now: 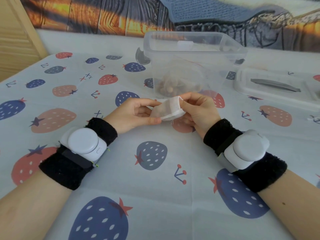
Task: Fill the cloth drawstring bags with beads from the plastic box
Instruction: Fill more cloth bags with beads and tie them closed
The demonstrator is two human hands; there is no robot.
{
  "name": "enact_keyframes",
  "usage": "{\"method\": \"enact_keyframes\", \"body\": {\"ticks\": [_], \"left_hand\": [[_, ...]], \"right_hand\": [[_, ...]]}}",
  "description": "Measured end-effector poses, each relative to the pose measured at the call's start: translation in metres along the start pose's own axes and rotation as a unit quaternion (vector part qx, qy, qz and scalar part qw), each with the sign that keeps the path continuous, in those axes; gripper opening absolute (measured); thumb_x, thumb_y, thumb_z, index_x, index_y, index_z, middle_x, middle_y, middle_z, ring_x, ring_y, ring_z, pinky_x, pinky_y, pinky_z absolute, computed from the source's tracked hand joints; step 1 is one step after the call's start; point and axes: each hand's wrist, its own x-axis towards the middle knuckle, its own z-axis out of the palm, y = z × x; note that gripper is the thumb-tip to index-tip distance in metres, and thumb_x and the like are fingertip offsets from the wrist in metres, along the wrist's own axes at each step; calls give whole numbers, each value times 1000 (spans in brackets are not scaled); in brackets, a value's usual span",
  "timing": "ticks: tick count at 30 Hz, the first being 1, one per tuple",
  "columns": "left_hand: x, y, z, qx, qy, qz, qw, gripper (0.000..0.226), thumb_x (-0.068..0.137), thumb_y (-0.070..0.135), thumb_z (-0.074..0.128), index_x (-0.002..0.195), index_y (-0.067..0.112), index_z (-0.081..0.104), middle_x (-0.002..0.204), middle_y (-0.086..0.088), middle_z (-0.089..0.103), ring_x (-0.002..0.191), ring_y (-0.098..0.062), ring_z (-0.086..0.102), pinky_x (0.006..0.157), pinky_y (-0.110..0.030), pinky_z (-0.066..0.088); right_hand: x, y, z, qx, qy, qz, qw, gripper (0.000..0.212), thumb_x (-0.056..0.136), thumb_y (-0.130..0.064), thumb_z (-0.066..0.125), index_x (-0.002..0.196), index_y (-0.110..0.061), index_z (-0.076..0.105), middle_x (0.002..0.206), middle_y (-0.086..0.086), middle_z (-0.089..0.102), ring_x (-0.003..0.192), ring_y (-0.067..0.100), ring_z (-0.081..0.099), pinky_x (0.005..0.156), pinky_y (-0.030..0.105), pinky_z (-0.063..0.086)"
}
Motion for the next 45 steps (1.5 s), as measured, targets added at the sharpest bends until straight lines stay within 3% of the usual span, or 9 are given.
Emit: {"method": "enact_keyframes", "body": {"ticks": [9, 15, 20, 24, 31, 34, 37, 40, 45], "left_hand": [[0, -3, 5, 44, 5, 23, 999, 44, 69, 5, 78, 110, 13, 63, 97, 4, 67, 85, -13, 65, 84, -21, 51], [0, -6, 7, 108, 43, 63, 991, 45, 64, 22, 81, 105, 12, 66, 93, 2, 66, 81, -23, 62, 78, -27, 52], [2, -9, 5, 96, 64, 64, 991, 38, 70, -2, 79, 104, 9, 65, 97, -1, 64, 81, -16, 63, 81, -22, 51], [1, -8, 4, 75, 73, 92, 990, 41, 66, 10, 81, 104, 15, 65, 105, -4, 63, 90, -19, 64, 89, -24, 50], [1, -6, 4, 74, 73, 131, 986, 42, 67, 7, 76, 107, 12, 64, 109, -2, 62, 97, -15, 63, 87, -21, 48], [0, -6, 4, 73, 78, 133, 985, 45, 65, 18, 79, 107, 14, 64, 111, -3, 62, 98, -17, 63, 88, -22, 49], [0, -6, 3, 72, 84, 125, 986, 42, 65, 22, 77, 104, 19, 65, 107, 1, 63, 95, -17, 64, 87, -23, 50], [2, -8, 2, 68, 91, 92, 989, 39, 67, 9, 79, 101, 21, 65, 103, 1, 66, 93, -18, 65, 88, -26, 51], [4, -11, 2, 52, 86, 51, 994, 35, 67, 11, 75, 97, 23, 64, 96, 0, 69, 91, -18, 67, 87, -24, 52]], "right_hand": [[-5, -3, 3, -51, -38, -65, 996, 16, 84, 1, 60, 69, -5, 61, 47, -5, 52, 28, 3, 31, 34, 12, 27], [-8, -8, 4, -49, -68, -64, 994, 7, 79, -4, 67, 77, -9, 65, 51, -7, 50, 33, 3, 33, 37, 14, 28], [-2, -13, 0, 25, 18, 60, 998, 11, 88, -10, 55, 82, -11, 65, 63, -2, 40, 37, 9, 21, 39, 17, 16], [6, -15, -11, 192, 81, 180, 961, 14, 87, -11, 45, 86, -6, 57, 66, 1, 38, 37, 7, 22, 32, 17, 16], [8, -15, -11, 326, 86, 213, 917, 26, 67, 6, 31, 80, -2, 52, 72, 8, 42, 44, 14, 38, 34, 17, 32], [11, -11, -8, 337, 102, 207, 913, 31, 84, 13, 23, 83, 1, 51, 76, 12, 40, 69, 20, 50, 42, 17, 46], [13, -10, -6, 326, 94, 193, 921, 25, 92, 14, 29, 87, 2, 51, 79, 15, 46, 80, 23, 57, 48, 20, 53], [9, -11, -3, 240, 77, 177, 951, 18, 98, 1, 37, 85, 1, 50, 56, 11, 58, 64, 17, 56, 47, 17, 51], [6, -5, -2, 23, 52, 97, 994, 45, 102, -39, 27, 73, -11, 45, 39, -7, 29, 32, 7, 20, 33, 12, 16]]}}
